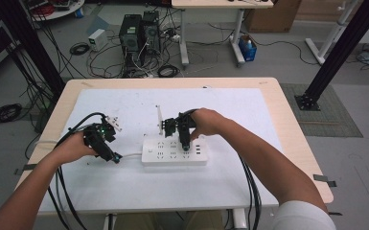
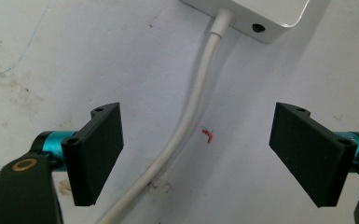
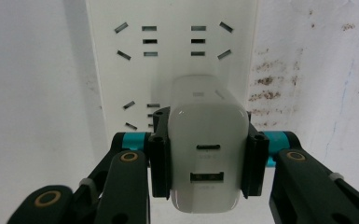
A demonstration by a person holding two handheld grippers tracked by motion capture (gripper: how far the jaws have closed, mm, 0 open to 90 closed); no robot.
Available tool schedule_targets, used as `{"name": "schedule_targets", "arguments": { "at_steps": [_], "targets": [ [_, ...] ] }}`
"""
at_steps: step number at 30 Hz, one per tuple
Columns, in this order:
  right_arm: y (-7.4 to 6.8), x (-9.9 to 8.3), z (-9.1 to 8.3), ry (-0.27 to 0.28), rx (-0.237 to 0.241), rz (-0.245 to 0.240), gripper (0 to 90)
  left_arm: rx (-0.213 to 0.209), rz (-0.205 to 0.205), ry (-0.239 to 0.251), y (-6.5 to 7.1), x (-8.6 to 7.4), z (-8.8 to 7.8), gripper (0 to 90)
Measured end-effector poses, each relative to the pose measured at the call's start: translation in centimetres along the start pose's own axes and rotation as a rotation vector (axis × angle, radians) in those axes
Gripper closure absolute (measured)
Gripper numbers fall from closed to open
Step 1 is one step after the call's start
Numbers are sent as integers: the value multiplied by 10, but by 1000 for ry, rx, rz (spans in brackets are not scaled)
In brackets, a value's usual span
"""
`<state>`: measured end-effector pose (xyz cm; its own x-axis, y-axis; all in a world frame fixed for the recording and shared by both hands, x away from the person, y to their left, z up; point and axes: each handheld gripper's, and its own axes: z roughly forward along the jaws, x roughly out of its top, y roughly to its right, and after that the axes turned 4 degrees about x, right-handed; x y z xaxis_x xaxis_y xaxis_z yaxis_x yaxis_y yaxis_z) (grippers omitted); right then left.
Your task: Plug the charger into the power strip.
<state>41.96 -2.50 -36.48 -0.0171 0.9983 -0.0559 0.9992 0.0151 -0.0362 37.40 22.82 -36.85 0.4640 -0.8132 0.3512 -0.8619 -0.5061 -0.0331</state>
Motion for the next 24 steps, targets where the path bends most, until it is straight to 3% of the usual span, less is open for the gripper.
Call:
{"name": "schedule_targets", "arguments": {
  "at_steps": [2,4,5,9,11,12,15,18,22,24],
  "targets": [
    [-2,0,1,7,-21,-14,629,1,11,-6,-1,0,0,177],
    [-5,-1,2,20,-35,-7,629,0,-6,9,1,1,1,177],
    [-6,-2,2,19,-40,-5,629,0,12,-3,0,1,0,177],
    [-7,-7,3,65,-36,35,628,-4,2,4,1,1,2,177],
    [-7,-8,4,75,-45,16,628,-3,20,-12,0,1,1,177],
    [-6,-8,4,74,-44,8,628,-3,8,-5,1,1,2,176],
    [1,-9,4,85,0,15,626,-2,13,-4,0,1,1,177],
    [8,-12,5,99,57,58,626,2,4,3,1,0,0,177],
    [6,-11,7,105,42,43,627,5,-2,0,-1,-2,0,177],
    [4,-11,7,105,26,33,627,6,20,-16,-2,-2,-1,177]
  ]
}}
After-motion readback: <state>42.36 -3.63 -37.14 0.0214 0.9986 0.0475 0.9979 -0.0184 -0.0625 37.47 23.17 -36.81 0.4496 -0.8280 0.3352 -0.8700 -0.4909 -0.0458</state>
